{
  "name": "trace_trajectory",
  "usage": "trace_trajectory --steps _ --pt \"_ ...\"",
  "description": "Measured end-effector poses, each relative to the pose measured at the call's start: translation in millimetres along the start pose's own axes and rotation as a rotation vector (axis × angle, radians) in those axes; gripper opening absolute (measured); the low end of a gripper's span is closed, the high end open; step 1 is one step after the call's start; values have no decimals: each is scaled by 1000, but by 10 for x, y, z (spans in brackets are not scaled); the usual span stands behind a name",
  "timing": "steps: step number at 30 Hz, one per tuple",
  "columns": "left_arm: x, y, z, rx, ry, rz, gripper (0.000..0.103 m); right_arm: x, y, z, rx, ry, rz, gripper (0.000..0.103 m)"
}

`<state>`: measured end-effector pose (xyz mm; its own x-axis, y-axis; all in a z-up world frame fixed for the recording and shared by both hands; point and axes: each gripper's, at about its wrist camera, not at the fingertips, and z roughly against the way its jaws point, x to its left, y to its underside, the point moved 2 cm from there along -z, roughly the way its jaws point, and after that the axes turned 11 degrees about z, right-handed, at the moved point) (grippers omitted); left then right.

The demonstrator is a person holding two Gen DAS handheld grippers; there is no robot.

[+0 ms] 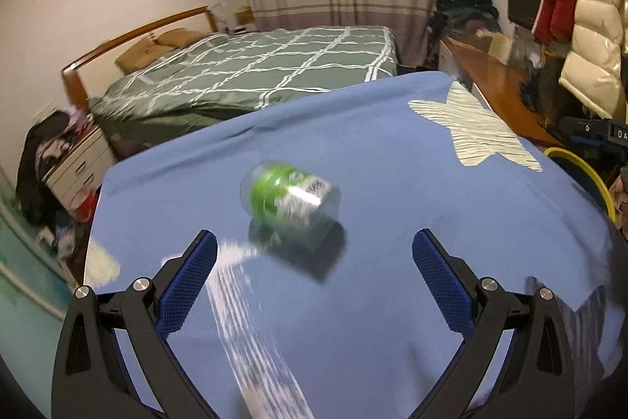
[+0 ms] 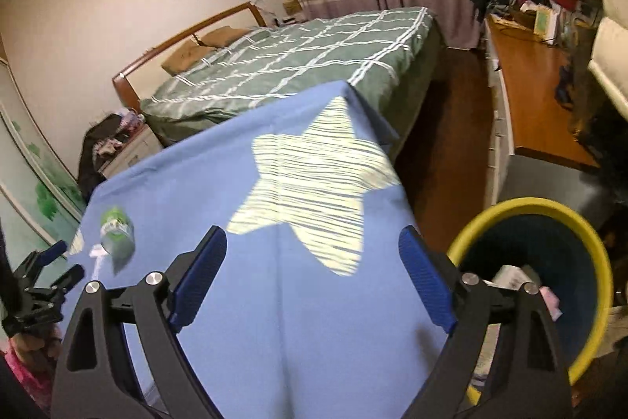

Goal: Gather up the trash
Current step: 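Grasp the clear green-lidded jar with the left tool and lift it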

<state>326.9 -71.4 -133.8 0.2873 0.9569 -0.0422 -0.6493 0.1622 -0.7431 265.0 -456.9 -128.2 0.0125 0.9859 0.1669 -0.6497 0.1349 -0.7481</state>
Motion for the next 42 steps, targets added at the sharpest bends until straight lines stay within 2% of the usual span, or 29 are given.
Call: trace_trajectory --steps 4,8,12,16,22,24,26,29,37,42 --pt "65 -146 -246 33 34 -47 98 66 28 -148 -14 -44 -22 85" --pt "127 -258 -471 58 43 -106 98 66 57 -276 21 -56 -29 85" --pt "202 -338 -698 84 74 -116 98 70 60 -310 22 -47 -30 86" --pt "244 -373 -886 109 143 -111 98 55 81 -352 42 -51 -42 86" --pt "213 -319 -982 120 188 -127 98 50 90 -402 59 -54 -44 86" --pt "183 -309 -999 124 195 -133 93 60 96 -409 64 -55 -38 86" --pt "168 -304 -990 121 180 -138 80 73 99 -403 67 -55 -34 86" --pt "148 -299 -969 138 172 -127 80 65 110 -395 68 -57 -39 86" --pt "-188 -265 -640 89 -9 -107 80 6 108 -316 59 2 -48 86" --pt "-524 -260 -292 52 -111 -64 80 -27 200 -75 62 -6 -11 86"
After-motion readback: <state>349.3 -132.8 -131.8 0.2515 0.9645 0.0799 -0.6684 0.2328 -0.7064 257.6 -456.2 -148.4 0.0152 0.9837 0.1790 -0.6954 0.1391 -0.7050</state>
